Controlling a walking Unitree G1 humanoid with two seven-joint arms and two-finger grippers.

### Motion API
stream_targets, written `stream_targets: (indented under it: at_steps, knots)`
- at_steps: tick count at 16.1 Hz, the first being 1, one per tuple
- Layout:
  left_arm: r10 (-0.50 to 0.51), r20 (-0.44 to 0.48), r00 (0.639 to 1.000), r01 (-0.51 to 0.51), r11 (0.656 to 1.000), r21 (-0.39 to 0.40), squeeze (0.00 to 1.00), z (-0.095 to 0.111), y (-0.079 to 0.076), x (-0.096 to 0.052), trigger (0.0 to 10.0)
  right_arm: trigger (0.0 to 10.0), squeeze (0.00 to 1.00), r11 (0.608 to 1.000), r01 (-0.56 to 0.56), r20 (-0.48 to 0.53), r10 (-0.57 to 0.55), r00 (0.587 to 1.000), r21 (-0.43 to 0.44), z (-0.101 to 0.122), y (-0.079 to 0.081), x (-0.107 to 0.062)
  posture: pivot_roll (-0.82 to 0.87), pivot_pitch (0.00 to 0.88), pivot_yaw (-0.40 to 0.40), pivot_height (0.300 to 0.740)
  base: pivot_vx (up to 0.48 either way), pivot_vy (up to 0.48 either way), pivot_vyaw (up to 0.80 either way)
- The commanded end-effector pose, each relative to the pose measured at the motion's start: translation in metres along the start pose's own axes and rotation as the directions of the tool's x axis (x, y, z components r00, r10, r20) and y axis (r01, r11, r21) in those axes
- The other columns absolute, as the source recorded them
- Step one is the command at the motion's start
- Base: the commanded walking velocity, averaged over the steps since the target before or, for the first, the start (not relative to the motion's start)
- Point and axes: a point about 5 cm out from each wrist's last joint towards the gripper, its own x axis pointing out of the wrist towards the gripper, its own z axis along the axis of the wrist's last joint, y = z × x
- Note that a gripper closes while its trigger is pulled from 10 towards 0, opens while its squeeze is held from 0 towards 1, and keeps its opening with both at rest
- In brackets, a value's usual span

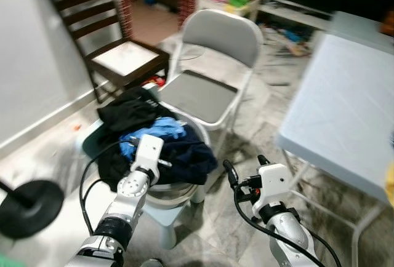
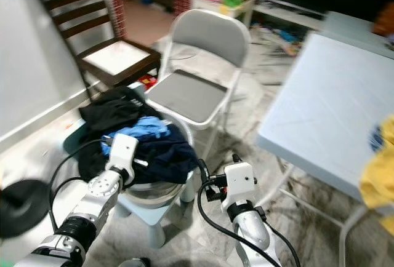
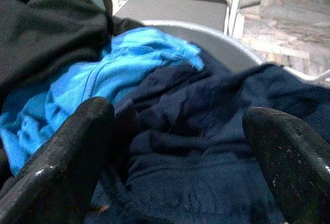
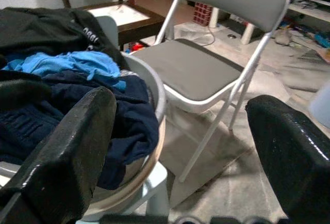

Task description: Hang hanger

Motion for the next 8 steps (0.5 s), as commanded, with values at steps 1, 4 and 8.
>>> stream_targets:
  at_steps: [1, 4, 8]
  knots:
    - [-0.055, 0.05, 0.997, 0.051, 0.996, 0.08, 0.0, 0.003, -0.002, -0.003, 10.0, 10.0, 0.0, 1.0, 0.018, -0.007, -0.018, 1.0, 0.0, 0.0, -0.004, -0.002, 0.05, 0.053, -0.097, 0.74, 0.0, 0.0, 0.41]
    - [0.024, 0.038, 0.999, -0.029, 0.988, 0.149, 0.0, -0.015, 0.022, -0.022, 10.0, 10.0, 0.0, 1.0, 0.022, -0.016, -0.022, 1.0, -0.004, -0.002, -0.005, -0.004, 0.05, 0.06, -0.104, 0.74, 0.0, 0.0, 0.13]
    - [0.05, -0.038, 0.998, -0.046, 0.994, 0.101, 0.0, -0.028, 0.028, -0.025, 10.0, 10.0, 0.0, 1.0, 0.01, -0.025, -0.011, 1.0, -0.008, -0.003, -0.004, -0.003, 0.07, 0.068, -0.117, 0.74, 0.0, 0.0, 0.0]
